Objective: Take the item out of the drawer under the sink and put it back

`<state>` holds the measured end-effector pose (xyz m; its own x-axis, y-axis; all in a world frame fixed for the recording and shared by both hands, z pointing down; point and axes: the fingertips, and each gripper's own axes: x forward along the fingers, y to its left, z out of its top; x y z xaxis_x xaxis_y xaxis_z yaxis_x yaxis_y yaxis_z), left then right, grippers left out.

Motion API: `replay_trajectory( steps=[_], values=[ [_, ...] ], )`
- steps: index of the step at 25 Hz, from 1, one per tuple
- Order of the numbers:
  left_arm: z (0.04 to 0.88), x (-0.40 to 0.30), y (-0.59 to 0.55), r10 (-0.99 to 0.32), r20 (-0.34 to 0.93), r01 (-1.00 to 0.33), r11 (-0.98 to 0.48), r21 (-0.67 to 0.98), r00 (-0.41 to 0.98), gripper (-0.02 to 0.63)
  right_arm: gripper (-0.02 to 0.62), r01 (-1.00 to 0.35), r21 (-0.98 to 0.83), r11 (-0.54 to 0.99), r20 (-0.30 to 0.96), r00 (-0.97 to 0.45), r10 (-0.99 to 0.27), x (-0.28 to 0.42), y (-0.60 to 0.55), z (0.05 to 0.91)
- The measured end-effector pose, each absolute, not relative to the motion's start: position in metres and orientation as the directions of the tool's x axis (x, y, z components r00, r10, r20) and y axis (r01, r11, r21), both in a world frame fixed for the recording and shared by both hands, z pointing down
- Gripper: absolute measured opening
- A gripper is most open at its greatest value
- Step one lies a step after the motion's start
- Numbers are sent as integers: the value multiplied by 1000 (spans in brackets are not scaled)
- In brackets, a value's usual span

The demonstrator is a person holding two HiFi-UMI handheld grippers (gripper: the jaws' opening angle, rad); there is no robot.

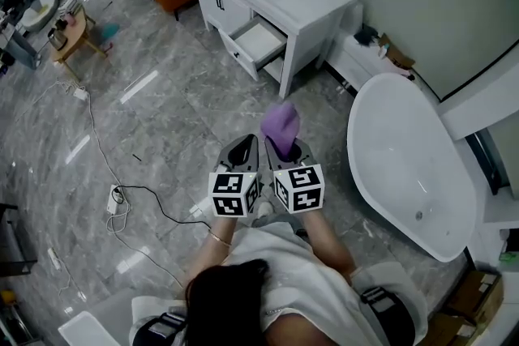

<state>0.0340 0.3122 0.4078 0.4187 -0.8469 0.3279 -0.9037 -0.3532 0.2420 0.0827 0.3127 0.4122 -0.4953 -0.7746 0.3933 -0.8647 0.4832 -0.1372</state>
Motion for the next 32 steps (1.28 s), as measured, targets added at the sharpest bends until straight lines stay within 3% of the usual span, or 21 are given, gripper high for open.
replay_trajectory(
  steps=[32],
  values=[
    [419, 40, 288, -865, 335, -919, -297, 261, 375, 5, 95, -849, -98, 519, 399, -511, -762, 98, 283, 419]
  ],
)
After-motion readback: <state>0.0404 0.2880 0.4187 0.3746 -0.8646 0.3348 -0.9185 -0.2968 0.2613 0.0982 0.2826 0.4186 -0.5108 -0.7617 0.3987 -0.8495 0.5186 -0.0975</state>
